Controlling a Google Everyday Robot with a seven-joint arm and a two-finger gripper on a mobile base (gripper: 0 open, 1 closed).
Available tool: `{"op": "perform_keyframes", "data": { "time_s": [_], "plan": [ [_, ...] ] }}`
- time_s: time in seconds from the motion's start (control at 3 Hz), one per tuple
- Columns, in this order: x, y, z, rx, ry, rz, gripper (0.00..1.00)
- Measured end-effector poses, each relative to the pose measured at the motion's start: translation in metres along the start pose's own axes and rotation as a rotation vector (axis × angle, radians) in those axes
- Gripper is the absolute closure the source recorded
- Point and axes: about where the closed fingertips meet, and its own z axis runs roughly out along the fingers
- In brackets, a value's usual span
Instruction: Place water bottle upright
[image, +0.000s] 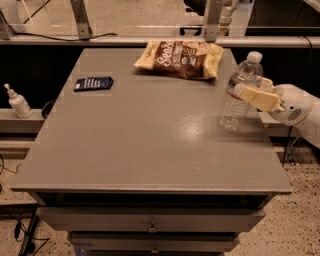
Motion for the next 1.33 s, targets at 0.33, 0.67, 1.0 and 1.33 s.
{"op": "perform_keyframes", "data": {
  "time_s": [0.33, 0.67, 1.0, 1.33],
  "plan": [
    [0.0002, 0.0006, -0.0011, 0.003, 0.0, 0.001, 0.36],
    [0.0001, 0.0007, -0.0011, 0.003, 0.0, 0.001, 0.11],
    [-0.0003, 0.0025, -0.0037, 0.005, -0.001, -0.003, 0.0],
    [-0.0007, 0.0033, -0.0052, 0.007, -0.002, -0.006, 0.0]
  ]
}}
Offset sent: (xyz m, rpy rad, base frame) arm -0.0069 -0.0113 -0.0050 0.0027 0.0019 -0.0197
